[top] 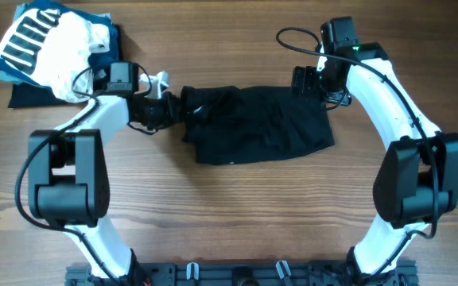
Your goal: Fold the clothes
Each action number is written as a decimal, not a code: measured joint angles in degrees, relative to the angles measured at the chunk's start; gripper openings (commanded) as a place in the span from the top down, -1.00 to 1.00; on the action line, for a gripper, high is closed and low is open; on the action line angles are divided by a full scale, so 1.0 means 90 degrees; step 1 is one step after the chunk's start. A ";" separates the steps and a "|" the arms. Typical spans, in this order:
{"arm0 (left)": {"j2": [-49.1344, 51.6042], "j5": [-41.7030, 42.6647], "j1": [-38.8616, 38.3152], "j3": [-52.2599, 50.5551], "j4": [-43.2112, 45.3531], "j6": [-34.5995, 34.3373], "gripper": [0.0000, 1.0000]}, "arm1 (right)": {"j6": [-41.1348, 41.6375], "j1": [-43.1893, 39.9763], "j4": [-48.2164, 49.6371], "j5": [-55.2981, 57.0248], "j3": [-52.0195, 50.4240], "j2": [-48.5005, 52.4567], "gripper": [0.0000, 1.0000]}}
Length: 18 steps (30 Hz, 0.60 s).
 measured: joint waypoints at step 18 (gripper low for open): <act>-0.1899 -0.1336 0.0044 0.0155 -0.1530 -0.0029 0.92 | 0.0053 0.0032 0.1831 -0.1076 -0.1491 -0.0010 0.91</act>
